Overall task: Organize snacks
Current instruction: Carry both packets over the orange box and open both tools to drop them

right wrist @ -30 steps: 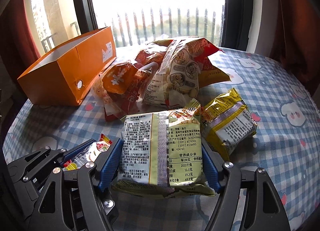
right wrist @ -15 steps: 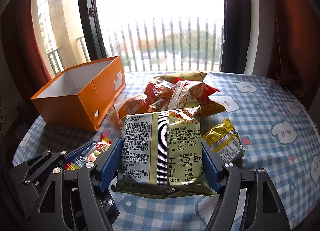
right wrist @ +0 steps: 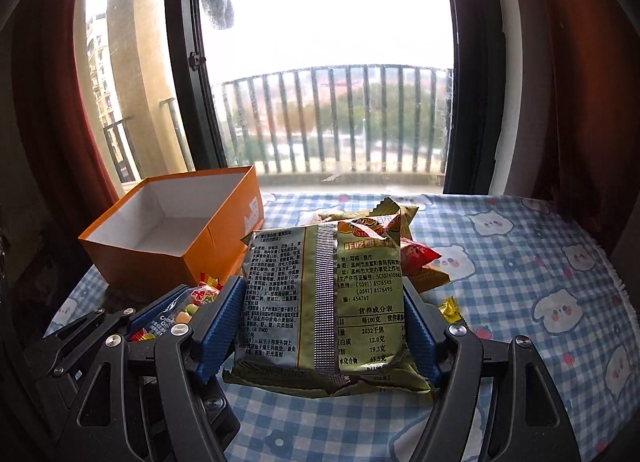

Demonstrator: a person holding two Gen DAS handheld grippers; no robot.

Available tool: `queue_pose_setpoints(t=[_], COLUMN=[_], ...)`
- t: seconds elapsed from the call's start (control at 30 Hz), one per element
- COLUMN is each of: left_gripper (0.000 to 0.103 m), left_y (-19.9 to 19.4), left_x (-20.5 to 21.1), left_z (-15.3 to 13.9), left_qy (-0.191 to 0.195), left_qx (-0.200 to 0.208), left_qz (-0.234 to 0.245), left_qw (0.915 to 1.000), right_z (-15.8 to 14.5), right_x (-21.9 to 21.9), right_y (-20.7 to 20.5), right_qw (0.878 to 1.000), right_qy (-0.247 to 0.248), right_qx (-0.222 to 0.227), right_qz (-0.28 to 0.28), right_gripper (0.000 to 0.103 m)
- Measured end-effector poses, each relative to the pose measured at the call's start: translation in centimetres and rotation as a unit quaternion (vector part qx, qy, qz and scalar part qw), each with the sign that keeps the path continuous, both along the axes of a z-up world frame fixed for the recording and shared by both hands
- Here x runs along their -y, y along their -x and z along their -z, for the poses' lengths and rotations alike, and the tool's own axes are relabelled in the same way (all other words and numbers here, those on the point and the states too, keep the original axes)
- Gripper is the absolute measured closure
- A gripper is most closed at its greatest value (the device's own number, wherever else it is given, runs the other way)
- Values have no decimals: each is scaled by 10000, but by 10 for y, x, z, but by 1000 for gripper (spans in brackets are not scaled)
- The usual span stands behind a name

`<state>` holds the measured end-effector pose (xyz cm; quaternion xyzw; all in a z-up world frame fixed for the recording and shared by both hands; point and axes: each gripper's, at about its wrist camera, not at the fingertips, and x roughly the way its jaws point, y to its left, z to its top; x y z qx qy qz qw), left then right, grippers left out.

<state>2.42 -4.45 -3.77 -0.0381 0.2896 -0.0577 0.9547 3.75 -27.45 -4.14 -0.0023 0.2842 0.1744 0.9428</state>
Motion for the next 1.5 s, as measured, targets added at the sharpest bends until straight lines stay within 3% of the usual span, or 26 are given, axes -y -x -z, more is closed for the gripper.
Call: queue_pose_setpoints(t=[0.33,0.8,1.5], left_gripper=[66,66,65], left_y=[-17,-39,-123], left_x=[-28,-79,-171], left_z=[-20,-29,-4], left_qy=[-14,-165,-87], left_qx=[212,264,-417], left_qz=[-178,-676,-1433], left_qw=[9996,9972,9888], right_z=[-22,-34,-8], right_x=[-28,-100,-220], right_y=[-18,-64,-151], right_qw=[9996,9973,9918], right_qy=[56,22,162], right_qx=[240,313,-306], right_qz=[-120,-660,-1230], right_gripper=[26,26,26])
